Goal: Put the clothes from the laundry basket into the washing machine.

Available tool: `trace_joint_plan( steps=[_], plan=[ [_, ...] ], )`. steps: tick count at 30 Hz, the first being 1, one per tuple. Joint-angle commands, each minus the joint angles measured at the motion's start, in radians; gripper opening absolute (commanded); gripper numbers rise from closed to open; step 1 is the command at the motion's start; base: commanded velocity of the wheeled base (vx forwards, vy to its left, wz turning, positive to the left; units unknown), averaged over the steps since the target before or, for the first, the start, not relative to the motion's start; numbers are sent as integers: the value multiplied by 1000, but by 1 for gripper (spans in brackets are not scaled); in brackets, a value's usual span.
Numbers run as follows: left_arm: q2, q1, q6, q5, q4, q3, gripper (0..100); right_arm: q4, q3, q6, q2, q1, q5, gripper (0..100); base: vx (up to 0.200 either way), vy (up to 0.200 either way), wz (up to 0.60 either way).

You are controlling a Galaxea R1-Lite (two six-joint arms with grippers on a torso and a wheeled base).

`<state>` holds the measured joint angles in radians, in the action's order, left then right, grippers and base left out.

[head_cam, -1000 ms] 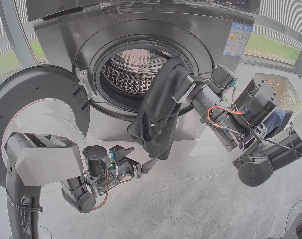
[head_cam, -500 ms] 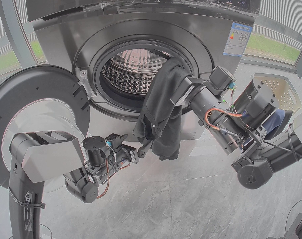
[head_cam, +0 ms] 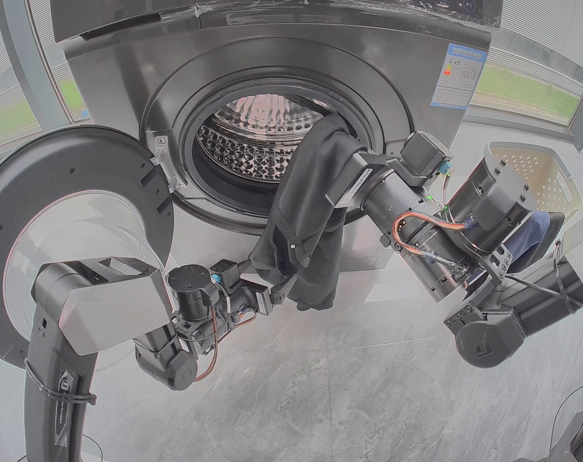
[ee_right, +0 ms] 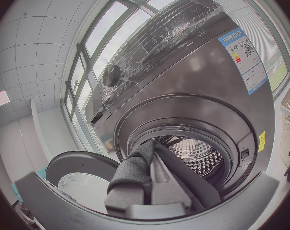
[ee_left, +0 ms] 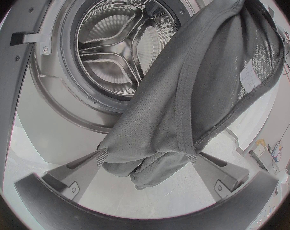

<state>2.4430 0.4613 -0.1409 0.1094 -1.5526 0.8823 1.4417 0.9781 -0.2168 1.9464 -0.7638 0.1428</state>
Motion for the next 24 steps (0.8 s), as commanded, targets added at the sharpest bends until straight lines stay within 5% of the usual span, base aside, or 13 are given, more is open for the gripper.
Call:
trace_joint_plan(
  steps=[1,3,4,24],
  plan=[
    [24,-4,0,0,-4,33,100,2,-1,-1,2,-2,0,0,0,0,0],
    [25,-4,0,0,-6,43,100,5,-4,-1,2,0,0,0,0,0,0],
    [24,-4,0,-2,-4,49,0,5,-7,1,2,0,0,0,0,0,0],
    [-119,-6,-6,0,-11,-72,0,6,-19,-1,0,18,0,0,0,0,0]
  ],
)
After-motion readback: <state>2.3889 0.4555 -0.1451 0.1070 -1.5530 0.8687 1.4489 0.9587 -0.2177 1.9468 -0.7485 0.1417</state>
